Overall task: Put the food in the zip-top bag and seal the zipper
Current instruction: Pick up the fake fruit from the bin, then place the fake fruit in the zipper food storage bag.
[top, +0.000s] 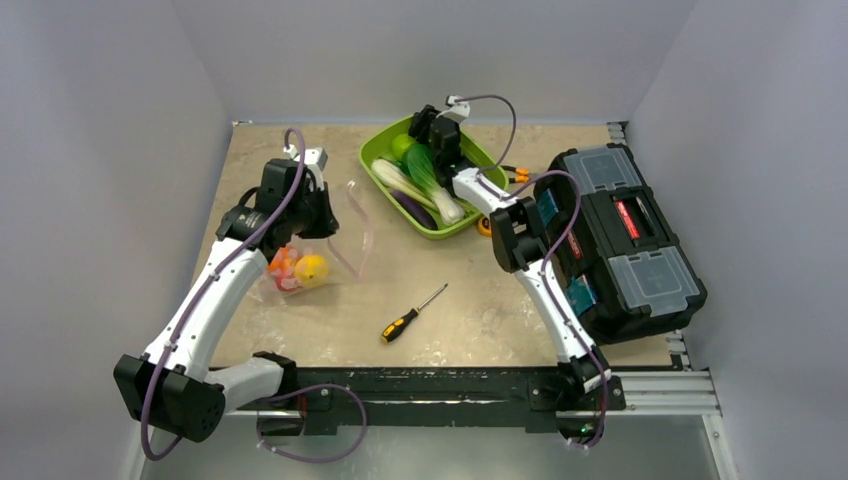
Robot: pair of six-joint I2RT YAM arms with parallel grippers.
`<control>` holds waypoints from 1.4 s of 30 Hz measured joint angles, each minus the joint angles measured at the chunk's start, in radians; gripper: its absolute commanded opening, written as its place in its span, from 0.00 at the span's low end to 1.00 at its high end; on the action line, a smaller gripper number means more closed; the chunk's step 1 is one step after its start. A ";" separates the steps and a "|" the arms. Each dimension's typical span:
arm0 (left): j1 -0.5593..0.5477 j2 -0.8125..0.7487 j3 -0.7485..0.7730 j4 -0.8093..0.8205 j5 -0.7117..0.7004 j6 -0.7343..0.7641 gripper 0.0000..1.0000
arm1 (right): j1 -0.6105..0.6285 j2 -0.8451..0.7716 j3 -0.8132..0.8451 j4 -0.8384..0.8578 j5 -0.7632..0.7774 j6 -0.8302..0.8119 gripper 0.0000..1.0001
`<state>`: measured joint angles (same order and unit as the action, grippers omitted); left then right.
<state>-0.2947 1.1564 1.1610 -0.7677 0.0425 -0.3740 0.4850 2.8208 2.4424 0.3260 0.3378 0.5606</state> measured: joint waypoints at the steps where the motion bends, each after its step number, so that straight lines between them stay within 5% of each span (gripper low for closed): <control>1: 0.000 0.000 0.000 0.000 -0.001 0.000 0.00 | -0.002 0.002 0.000 0.003 0.002 0.003 0.43; 6: 0.000 0.000 0.000 0.000 -0.004 0.000 0.00 | -0.003 -0.013 -0.026 0.022 0.001 -0.010 0.18; 12: 0.000 0.001 0.000 0.000 -0.010 0.000 0.00 | -0.003 -0.097 -0.108 0.015 -0.014 -0.044 0.00; 28: -0.004 0.001 0.000 -0.006 -0.075 0.018 0.00 | -0.002 -0.622 -0.504 0.006 -0.092 -0.159 0.00; 42: -0.008 0.001 0.000 -0.004 -0.072 0.019 0.00 | 0.039 -1.127 -1.189 0.120 -0.655 -0.023 0.00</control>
<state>-0.3023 1.1576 1.1610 -0.7715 -0.0299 -0.3550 0.5240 1.6936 1.2537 0.4458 -0.3176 0.5373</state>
